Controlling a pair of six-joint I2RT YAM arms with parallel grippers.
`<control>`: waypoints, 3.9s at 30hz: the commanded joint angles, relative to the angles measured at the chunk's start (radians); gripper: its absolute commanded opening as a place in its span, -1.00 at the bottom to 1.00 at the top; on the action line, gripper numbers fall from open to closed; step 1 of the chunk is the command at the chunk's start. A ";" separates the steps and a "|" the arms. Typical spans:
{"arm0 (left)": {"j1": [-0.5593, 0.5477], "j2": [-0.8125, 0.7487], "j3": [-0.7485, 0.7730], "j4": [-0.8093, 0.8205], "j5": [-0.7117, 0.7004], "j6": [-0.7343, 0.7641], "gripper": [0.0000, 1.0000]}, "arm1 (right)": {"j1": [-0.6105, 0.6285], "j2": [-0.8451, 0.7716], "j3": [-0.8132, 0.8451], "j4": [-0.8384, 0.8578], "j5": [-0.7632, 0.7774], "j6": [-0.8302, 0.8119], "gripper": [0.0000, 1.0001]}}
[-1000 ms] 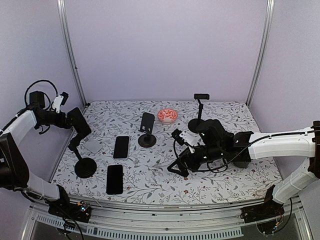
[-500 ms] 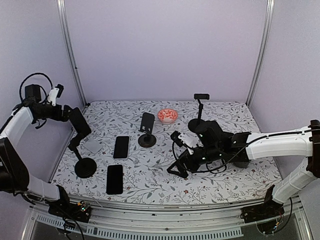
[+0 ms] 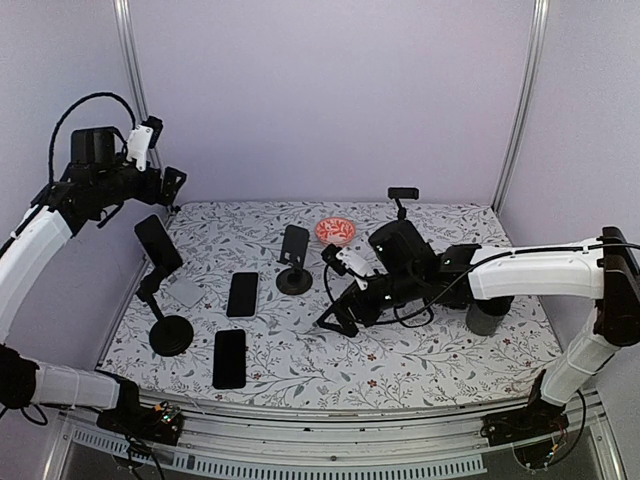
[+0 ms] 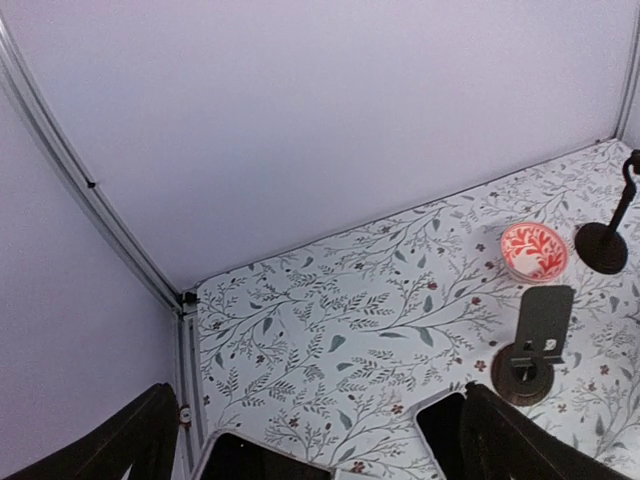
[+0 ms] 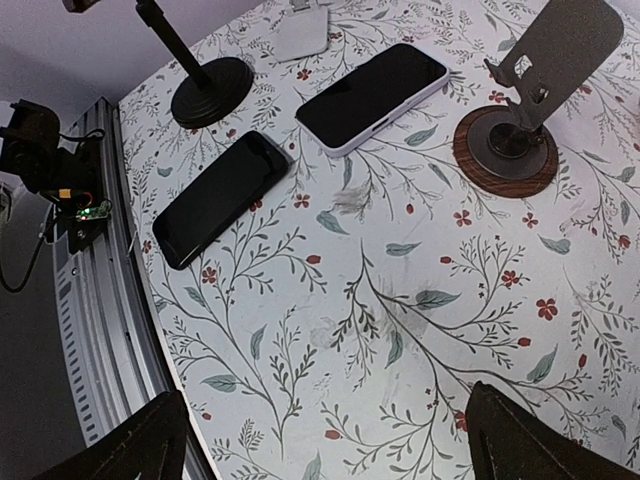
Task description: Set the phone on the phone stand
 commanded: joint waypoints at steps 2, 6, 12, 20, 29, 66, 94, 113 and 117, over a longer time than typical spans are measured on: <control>-0.137 0.024 0.047 -0.037 -0.105 -0.295 0.98 | -0.021 0.078 0.108 -0.072 -0.017 -0.033 0.98; -0.293 0.083 0.067 -0.083 -0.192 -0.290 0.98 | -0.025 0.125 0.207 -0.109 -0.023 -0.029 0.98; -0.493 0.105 0.097 -0.130 -0.401 -0.261 0.98 | -0.033 0.159 0.264 -0.144 0.002 0.015 0.98; -0.526 0.041 -0.124 -0.066 -0.552 -0.329 0.98 | -0.049 0.129 0.245 -0.158 0.074 0.104 0.98; -0.548 0.002 -0.214 -0.019 -0.251 -0.388 0.61 | -0.061 0.027 0.137 -0.159 0.152 0.246 0.98; -0.779 0.086 -0.546 -0.372 -0.198 -1.016 0.97 | -0.063 -0.041 0.039 -0.181 0.144 0.258 0.98; -0.760 0.210 -0.606 -0.194 -0.049 -0.972 0.98 | -0.064 -0.006 0.047 -0.155 0.094 0.214 0.98; -0.779 0.391 -0.483 -0.102 0.009 -0.840 0.74 | -0.063 -0.024 0.023 -0.154 0.086 0.226 0.98; -0.802 0.453 -0.409 -0.102 0.022 -0.793 0.72 | -0.064 -0.028 0.022 -0.156 0.091 0.226 0.98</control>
